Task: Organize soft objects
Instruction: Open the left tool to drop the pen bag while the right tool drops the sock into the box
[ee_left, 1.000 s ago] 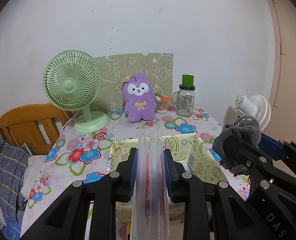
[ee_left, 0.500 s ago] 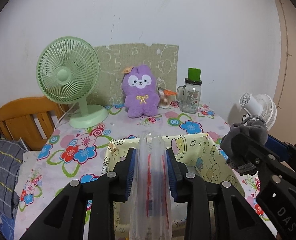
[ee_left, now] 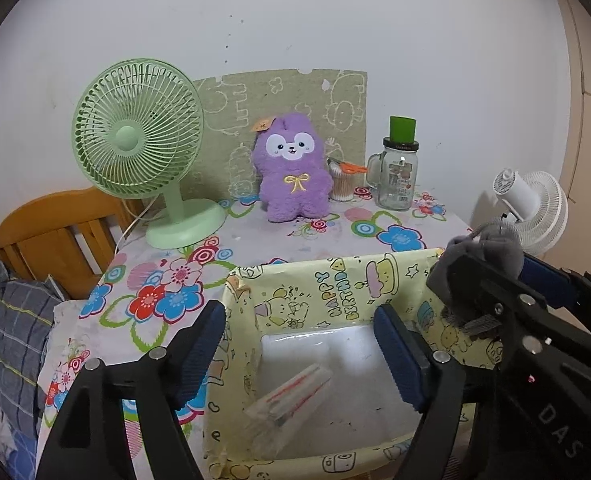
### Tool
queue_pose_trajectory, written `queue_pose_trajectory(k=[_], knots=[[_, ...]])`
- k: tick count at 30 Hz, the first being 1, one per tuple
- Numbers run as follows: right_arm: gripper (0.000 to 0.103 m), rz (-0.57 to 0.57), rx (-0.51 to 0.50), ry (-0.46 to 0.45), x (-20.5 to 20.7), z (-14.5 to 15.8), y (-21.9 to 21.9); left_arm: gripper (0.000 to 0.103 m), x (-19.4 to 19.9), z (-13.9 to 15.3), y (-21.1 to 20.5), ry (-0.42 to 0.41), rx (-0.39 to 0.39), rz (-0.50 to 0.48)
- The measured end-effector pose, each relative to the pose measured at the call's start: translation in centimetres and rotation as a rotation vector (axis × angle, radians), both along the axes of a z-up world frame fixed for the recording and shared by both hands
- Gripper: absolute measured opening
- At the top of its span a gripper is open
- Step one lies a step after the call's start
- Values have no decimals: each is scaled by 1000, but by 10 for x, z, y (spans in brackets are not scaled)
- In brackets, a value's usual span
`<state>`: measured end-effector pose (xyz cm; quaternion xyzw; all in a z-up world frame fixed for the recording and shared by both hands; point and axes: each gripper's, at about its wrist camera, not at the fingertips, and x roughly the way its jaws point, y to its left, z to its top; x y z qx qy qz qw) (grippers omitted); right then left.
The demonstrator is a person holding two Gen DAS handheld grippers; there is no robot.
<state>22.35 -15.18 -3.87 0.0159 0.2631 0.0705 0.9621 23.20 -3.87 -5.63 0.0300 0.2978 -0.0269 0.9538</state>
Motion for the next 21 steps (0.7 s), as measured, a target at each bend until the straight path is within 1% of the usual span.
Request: queue_pose_trajectory(k=[1,2,4,7,10,12,14,16,18,21], knots=[[54,-5,-5,-3,0,-1,1,79,0,0,1,-3,1,7],[67,-11,-11,-10,0,-1,2,80,0,-1,2,-2,3,14],[77,-18,-16,-28,-1,-1,3,80,0,-2,4,3,1,18],[84,-24,-26,-24,-2,-1,3,84,-1,-2,4,5,4,17],[86,-25,-24,-24,-4,1,2,89,-5,-1,3,0,11,25],[90,-28,-26,-26,-7,2,2,92,-8,0,3,-5,6,25],[95,-36,-37,-39,-11,5,3,94,-11,1,3,-5,0,21],[97,-39,-50,-60,-17,7,4,95,-15,3,3,-6,-6,16],[98,-37,-51,-64,-21,10,4,101,-19,4,4,-8,-11,12],[98,-34,-46,-68,-29,13,4,103,-27,8,4,-21,-5,13]])
